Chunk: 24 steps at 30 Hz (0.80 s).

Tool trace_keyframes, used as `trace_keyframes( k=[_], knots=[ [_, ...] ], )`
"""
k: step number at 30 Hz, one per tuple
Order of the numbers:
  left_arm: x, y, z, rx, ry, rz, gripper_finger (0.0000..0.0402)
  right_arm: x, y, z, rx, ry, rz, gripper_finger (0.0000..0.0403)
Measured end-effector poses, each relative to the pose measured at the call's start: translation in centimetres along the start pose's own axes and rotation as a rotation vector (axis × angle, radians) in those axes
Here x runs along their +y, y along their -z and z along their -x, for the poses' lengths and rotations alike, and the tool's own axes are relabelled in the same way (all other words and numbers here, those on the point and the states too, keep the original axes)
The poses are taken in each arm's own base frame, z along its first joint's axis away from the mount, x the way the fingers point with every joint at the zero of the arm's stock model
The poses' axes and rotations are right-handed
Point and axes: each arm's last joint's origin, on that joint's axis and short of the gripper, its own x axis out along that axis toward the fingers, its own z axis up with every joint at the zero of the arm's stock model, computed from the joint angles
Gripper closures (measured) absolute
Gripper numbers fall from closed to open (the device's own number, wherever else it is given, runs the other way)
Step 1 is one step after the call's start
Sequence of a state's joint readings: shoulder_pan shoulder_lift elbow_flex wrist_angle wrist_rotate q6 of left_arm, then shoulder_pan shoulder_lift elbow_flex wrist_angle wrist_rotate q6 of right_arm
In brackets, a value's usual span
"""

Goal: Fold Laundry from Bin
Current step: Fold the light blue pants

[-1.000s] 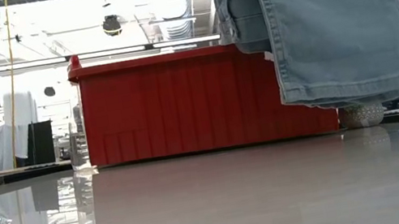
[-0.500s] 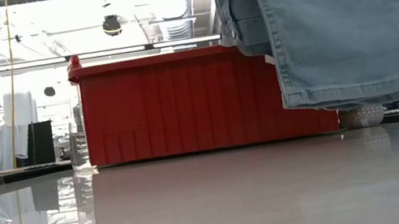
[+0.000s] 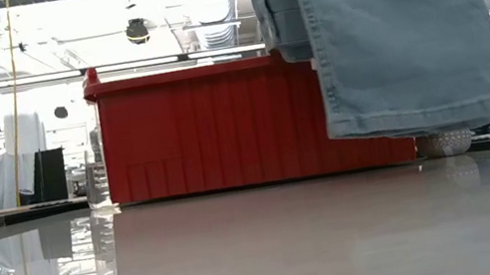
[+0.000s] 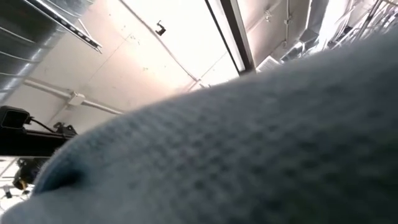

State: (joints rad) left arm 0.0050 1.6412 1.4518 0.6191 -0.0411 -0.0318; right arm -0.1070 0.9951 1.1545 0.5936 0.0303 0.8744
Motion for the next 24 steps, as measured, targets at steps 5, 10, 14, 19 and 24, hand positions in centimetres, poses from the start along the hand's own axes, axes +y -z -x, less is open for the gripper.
trace_keyframes(
  k=[5, 10, 14, 19, 24],
  knots=[
    [0.6, -2.1, -0.7, 0.030, 0.022, 0.060, 0.0104, 0.0, 0.0, 0.0, -0.003, -0.002, 0.019, 0.0382],
    [1.2, -2.3, -1.6, 0.015, 0.030, 0.153, 0.0104, 0.1, -0.1, -0.1, -0.029, -0.023, 0.025, 0.0382],
    [1.2, -1.6, -3.3, 0.032, 0.121, 0.279, 0.0111, -0.3, 0.2, -0.4, -0.021, -0.014, 0.066, 0.0382],
    [1.1, -1.8, -4.0, 0.042, 0.144, 0.321, 0.0166, -0.1, -0.1, -0.2, -0.023, -0.021, 0.094, 0.0382],
    [1.4, -2.7, -4.0, -0.036, 0.087, 0.321, 0.0269, 0.5, -0.6, 0.3, -0.011, -0.044, 0.106, 0.0382]
  ],
)
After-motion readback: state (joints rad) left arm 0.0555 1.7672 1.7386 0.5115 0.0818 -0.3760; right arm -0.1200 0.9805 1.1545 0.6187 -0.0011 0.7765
